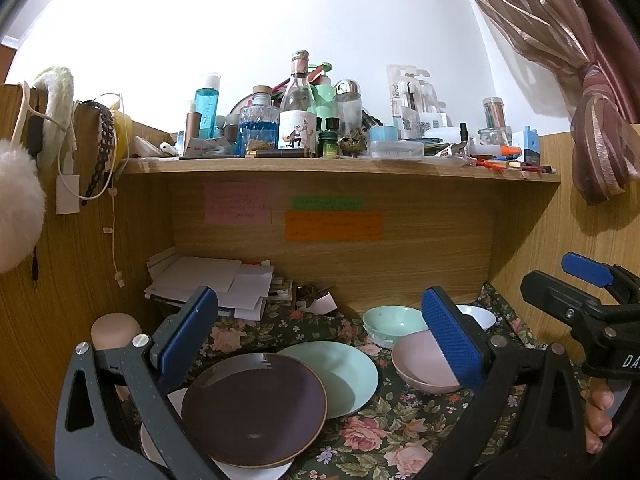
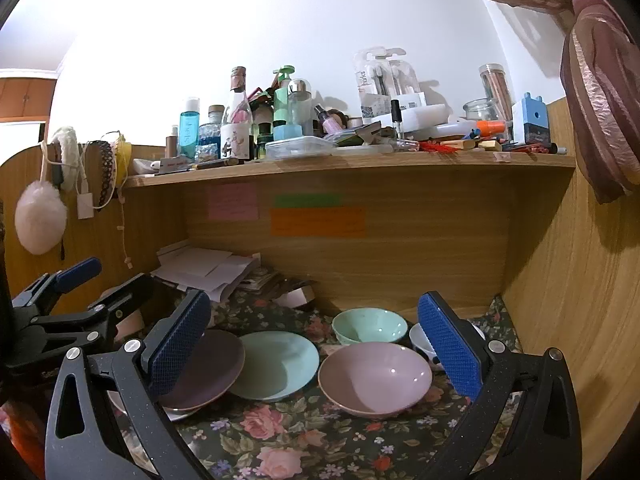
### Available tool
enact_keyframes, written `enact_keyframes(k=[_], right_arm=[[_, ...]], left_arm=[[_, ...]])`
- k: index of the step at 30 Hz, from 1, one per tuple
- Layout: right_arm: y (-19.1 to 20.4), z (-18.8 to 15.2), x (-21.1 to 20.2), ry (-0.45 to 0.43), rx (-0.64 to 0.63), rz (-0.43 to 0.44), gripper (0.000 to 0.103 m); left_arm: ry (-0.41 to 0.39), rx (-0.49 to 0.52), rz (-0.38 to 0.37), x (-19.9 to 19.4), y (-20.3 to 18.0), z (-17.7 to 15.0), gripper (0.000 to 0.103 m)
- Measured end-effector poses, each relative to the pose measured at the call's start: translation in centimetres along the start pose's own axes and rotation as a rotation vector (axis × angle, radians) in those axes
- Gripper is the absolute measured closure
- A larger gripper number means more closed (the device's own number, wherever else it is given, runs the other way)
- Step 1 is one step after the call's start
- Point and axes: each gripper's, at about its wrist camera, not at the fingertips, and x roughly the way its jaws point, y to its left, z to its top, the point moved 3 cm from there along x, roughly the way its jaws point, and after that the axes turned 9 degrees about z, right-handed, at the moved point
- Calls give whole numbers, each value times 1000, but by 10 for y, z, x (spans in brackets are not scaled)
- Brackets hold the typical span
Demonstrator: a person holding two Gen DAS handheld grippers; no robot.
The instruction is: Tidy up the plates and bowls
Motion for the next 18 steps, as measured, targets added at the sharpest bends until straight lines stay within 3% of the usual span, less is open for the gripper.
enact_keyframes(k=[9, 18], right_arm=[[6, -6, 17, 35, -14, 19, 0], [23, -23, 60, 114, -41, 81, 0]], left_arm=[[43, -8, 7, 12, 8, -9, 0], [174, -23, 36, 41, 34, -38, 0]])
